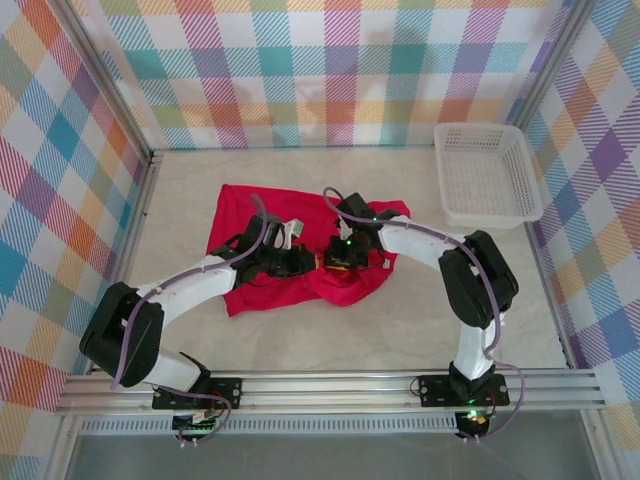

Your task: Fold the inside-out t-shirt

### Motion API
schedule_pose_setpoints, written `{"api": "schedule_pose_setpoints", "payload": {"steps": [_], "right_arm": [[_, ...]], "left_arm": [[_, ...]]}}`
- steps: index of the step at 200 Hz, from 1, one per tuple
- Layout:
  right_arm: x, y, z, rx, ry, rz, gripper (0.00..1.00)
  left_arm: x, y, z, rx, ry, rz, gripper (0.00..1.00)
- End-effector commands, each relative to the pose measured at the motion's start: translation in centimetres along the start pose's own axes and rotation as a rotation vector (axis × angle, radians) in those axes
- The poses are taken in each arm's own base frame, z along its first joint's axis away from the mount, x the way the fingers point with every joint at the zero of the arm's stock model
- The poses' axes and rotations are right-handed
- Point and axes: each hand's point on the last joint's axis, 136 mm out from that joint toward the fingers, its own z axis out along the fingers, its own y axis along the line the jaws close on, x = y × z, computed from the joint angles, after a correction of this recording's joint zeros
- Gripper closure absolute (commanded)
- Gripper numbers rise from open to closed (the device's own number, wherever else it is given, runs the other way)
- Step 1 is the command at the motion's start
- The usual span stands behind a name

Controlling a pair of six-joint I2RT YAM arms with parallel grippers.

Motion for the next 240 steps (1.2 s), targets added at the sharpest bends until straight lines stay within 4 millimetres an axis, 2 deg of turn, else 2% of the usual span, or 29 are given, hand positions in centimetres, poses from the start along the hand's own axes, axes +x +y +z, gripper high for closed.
{"api": "schedule_pose_setpoints", "payload": {"steps": [1, 14, 60, 72, 87, 100, 110, 124, 135, 165, 181, 205, 240], "right_arm": [[-2.3, 1.3, -2.7, 0.036, -0.085, -0.033, 0.93], [-2.4, 1.7, -4.8, 0.057, -0.106, -0.059, 1.00], [-0.6, 4.8, -11.9, -0.033, -0.154, -0.134, 1.00], [-0.2, 5.4, -13.1, -0.061, -0.162, -0.148, 1.00], [-0.1, 5.6, -13.7, -0.069, -0.174, -0.159, 1.00], [-0.2, 5.1, -13.0, -0.054, -0.179, -0.162, 1.00], [-0.5, 4.6, -11.7, -0.045, -0.170, -0.163, 0.90], [-0.9, 4.1, -9.8, -0.036, -0.156, -0.164, 0.87], [-1.4, 3.6, -8.3, -0.027, -0.151, -0.163, 0.80], [-2.1, 3.7, -5.0, -0.044, -0.116, -0.161, 0.61], [-1.9, 4.1, -3.5, -0.053, -0.102, -0.163, 0.56], [-1.8, 3.4, -1.1, -0.036, -0.080, -0.137, 0.50], [-2.8, 2.4, 1.1, 0.001, -0.089, -0.096, 0.49]], "left_arm": [[-1.1, -1.3, -1.4, 0.047, -0.034, 0.011, 1.00], [-1.5, -1.0, -1.6, 0.048, -0.043, 0.005, 1.00], [-3.3, -0.4, -1.8, 0.064, -0.065, -0.016, 1.00], [-3.6, -0.3, -1.6, 0.069, -0.063, -0.019, 1.00], [-3.7, -0.3, -1.4, 0.075, -0.053, -0.021, 1.00], [-3.7, -0.5, -1.3, 0.085, -0.051, -0.021, 1.00], [-3.8, -0.6, -1.4, 0.089, -0.054, -0.020, 1.00], [-3.7, -0.7, -1.4, 0.092, -0.052, -0.019, 1.00], [-3.6, -0.7, -1.5, 0.093, -0.051, -0.019, 1.00], [-3.5, -0.8, -1.7, 0.092, -0.052, -0.016, 1.00], [-3.5, -0.8, -1.8, 0.090, -0.053, -0.015, 1.00], [-3.6, -1.0, -1.9, 0.093, -0.056, -0.013, 1.00], [-3.5, -1.2, -2.2, 0.098, -0.055, -0.010, 1.00]]}}
